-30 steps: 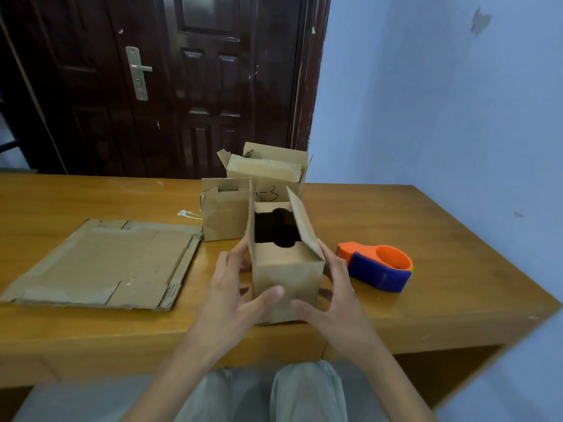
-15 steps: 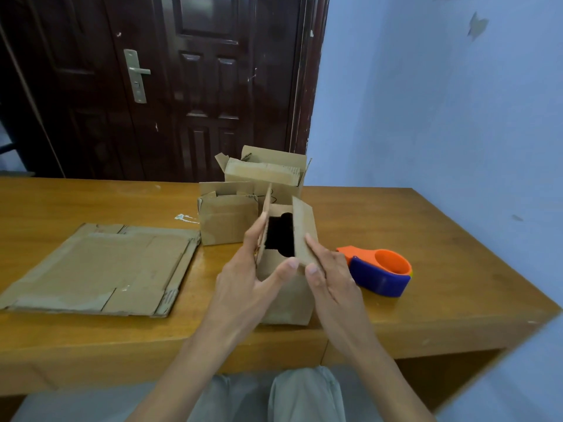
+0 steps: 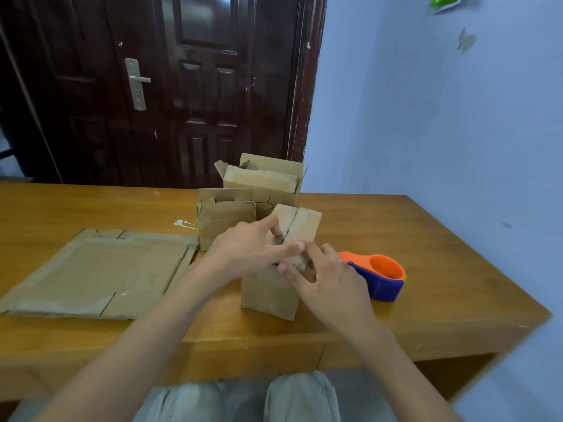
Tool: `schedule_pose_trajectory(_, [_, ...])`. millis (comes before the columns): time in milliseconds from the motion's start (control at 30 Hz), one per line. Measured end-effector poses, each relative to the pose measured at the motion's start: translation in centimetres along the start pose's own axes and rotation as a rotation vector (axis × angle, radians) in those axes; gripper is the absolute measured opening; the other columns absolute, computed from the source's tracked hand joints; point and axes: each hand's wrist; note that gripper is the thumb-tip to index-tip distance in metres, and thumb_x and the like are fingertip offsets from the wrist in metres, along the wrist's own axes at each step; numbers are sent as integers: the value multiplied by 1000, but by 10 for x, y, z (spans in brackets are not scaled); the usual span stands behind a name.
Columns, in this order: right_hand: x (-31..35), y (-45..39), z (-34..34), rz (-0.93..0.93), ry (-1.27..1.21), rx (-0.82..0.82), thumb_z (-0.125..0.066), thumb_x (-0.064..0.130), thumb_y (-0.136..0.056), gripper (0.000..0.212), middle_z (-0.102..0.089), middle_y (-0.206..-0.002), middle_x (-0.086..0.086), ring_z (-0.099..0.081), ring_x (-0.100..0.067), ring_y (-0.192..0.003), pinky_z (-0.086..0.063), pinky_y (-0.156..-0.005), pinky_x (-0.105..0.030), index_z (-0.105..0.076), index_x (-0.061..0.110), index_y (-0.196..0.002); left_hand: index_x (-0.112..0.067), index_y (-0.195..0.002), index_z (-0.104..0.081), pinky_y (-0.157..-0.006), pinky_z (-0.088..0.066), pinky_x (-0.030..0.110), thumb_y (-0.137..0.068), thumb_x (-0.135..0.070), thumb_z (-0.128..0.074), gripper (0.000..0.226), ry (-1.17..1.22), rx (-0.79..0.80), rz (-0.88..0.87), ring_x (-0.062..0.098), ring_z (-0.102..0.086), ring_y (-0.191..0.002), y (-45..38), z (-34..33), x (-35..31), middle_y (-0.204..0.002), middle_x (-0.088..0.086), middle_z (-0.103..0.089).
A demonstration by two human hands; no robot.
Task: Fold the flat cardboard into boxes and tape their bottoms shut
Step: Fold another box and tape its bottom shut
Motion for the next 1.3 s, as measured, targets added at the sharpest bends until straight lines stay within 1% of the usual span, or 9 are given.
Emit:
schedule_pose_trajectory(200, [-31,-32,30,65,-104,291,-45,54,-105,63,-60,-128,12,-58,-12,-117,-53,-99,-43,-31,35,-163,-32,-127,-41,-85,-58,40,-71,-87,-68,82,-95,259,-109,16,-61,-93,-53,9,-4,-108,-2,-62])
schedule_pose_trajectory(333, [-47,-61,52,168,12,34,-63,46,-99,36,-61,-118,19,-61,-4,-108,-58,-86,-33,-60,36,-134,-32,-122,-52,-93,-50,42,-68,-84,-74,78,-336,267,-203,24,-51,-115,-78,23,-15,-131,-3,-49])
schedule_pose_trajectory(400, [-51,-80,59,226,90,-12,-70,45,-94,52,-52,-136,12,-54,-10,-125,-55,-92,-32,-50,38,-142,-31,-120,-58,-97,-49,44,-68,-78,-79,74,-351,260,-242,24,-50,-117,-86,28,-23,-130,-4,-49])
schedule_pose_trajectory(500, [-64,-108,61,232,105,317,-78,50,-83,98,-18,-170,6,-15,-21,-158,-31,-121,-49,-19,47,-162,-32,-132,-58,-98,-50,43,-71,-69,-82,75,-312,278,-292,21,-51,-112,-96,26,-26,-125,-6,-49])
schedule_pose_trajectory(567, [-75,-121,54,236,199,440,-78,57,-82,104,-14,-173,8,-10,-22,-159,-20,-127,-53,-13,48,-162,-32,-142,-55,-101,-49,41,-76,-66,-80,78,-315,281,-324,18,-50,-115,-101,25,-24,-131,-8,-49])
schedule_pose_trajectory(700, [-90,-138,39,256,378,315,-66,60,-93,86,-29,-169,5,-31,-25,-151,-34,-121,-50,-20,42,-164,-28,-152,-50,-106,-48,43,-87,-53,-71,72,-350,265,-344,20,-53,-122,-115,26,-20,-141,-7,-53])
schedule_pose_trajectory(1000, [-82,-156,15,197,537,233,-47,71,-98,79,-35,-164,-12,-32,-32,-148,-34,-113,-55,-21,39,-165,-20,-146,-57,-106,-49,42,-102,-42,-45,51,-652,147,-456,21,-45,-136,-135,15,-12,-151,0,-52])
schedule_pose_trajectory(1100, [-81,-155,13,185,560,219,-45,73,-98,79,-35,-162,-14,-32,-34,-147,-34,-112,-56,-21,39,-165,-15,-147,-54,-103,-51,42,-102,-39,-42,52,-664,64,-474,22,-45,-133,-131,5,-7,-149,4,-50])
schedule_pose_trajectory(1300, [-76,-150,15,162,593,224,-51,67,-98,86,-30,-166,-12,-28,-33,-151,-26,-120,-60,-8,37,-166,-14,-158,-40,-122,-36,44,-108,-37,-43,55,-481,12,-445,27,-36,-150,-103,10,10,-169,6,-27])
Point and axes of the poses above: each hand's wrist, its own y-axis away from the middle knuckle, its own z-axis out of the back of the hand, x = y × z
